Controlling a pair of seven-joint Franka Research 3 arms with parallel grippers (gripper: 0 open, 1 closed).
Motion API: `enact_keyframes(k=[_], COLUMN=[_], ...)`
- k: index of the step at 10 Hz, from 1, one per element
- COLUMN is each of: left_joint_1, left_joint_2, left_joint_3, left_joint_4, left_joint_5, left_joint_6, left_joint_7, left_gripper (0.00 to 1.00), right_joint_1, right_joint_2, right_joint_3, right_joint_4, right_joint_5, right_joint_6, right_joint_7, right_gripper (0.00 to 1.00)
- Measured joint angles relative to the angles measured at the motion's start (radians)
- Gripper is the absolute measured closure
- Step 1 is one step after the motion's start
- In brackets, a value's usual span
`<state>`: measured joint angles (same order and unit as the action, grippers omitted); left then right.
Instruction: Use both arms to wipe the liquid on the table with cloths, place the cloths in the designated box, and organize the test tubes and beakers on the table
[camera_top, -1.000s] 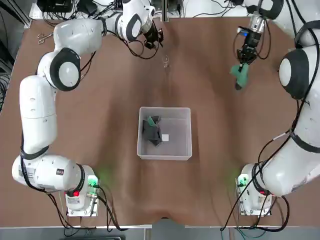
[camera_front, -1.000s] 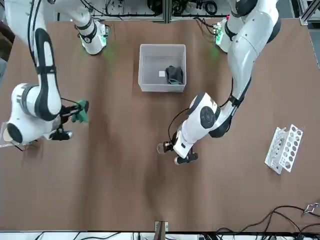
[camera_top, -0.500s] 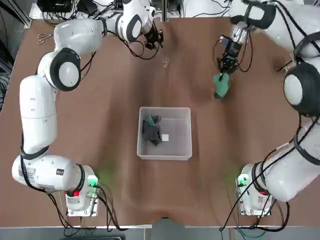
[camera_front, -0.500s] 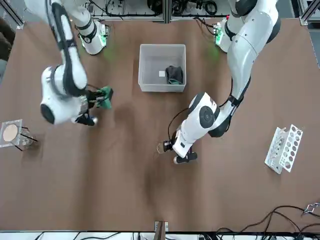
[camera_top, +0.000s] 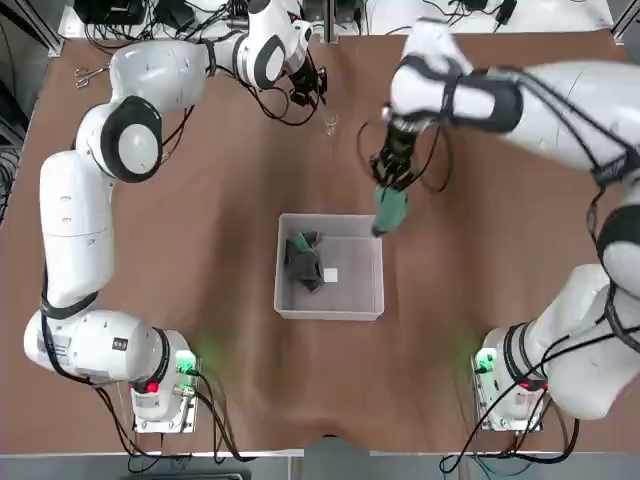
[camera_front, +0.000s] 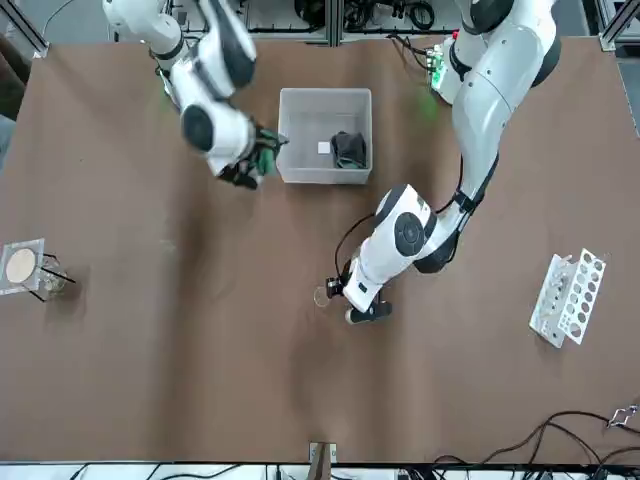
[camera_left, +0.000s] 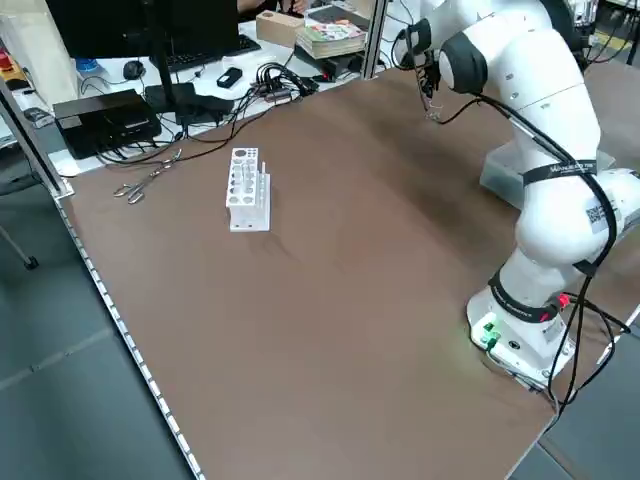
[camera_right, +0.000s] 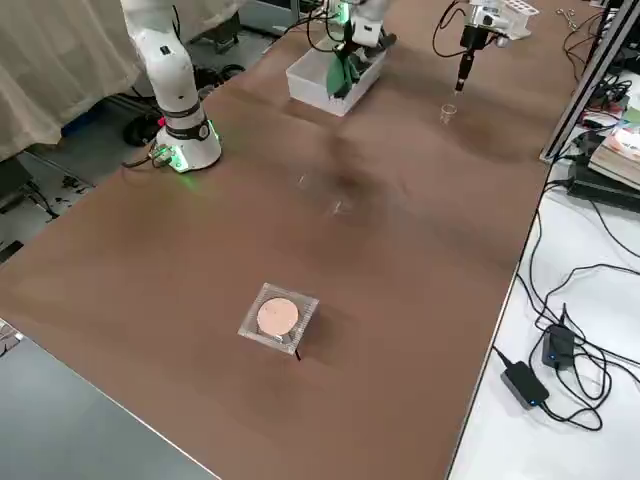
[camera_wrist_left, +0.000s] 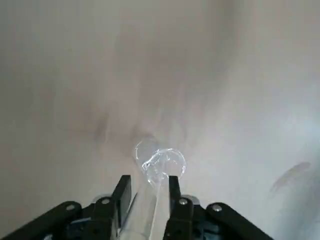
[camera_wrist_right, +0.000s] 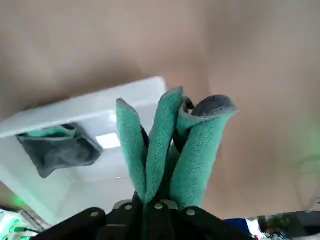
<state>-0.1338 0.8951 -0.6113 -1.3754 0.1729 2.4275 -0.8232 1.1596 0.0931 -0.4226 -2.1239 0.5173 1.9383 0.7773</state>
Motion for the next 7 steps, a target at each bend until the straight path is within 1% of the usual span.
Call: enact_keyframes(k=[2, 3, 4, 5, 7], left_joint_1=[0.001, 0.002, 0.002, 0.002, 0.002], left_joint_2=[-0.001, -0.001, -0.002, -0.004, -0.009], left_joint_3=[0.0, 0.0, 0.0, 0.0, 0.0], left_joint_4=[0.001, 0.003, 0.006, 0.01, 0.012], left_joint_5=[0.0, 0.001, 0.001, 0.001, 0.001], left_joint_6=[0.0, 0.0, 0.001, 0.001, 0.001], left_joint_7=[0.0, 0.0, 0.0, 0.0, 0.0], left_gripper=[0.63, 0.64, 0.66, 0.71, 0.74], right_joint_1=[0.17, 0.226, 0.264, 0.291, 0.322], right_joint_2=[0.0, 0.0, 0.0, 0.002, 0.017], right_joint_3=[0.003, 0.003, 0.002, 0.002, 0.001], right_joint_4=[-0.022, -0.023, -0.023, -0.026, -0.036], right_joint_5=[0.0, 0.0, 0.0, 0.0, 0.0], right_joint_6=[0.132, 0.158, 0.173, 0.188, 0.227], right_joint_7=[0.163, 0.222, 0.266, 0.297, 0.323], right_gripper=[0.95, 0.95, 0.95, 0.95, 0.95])
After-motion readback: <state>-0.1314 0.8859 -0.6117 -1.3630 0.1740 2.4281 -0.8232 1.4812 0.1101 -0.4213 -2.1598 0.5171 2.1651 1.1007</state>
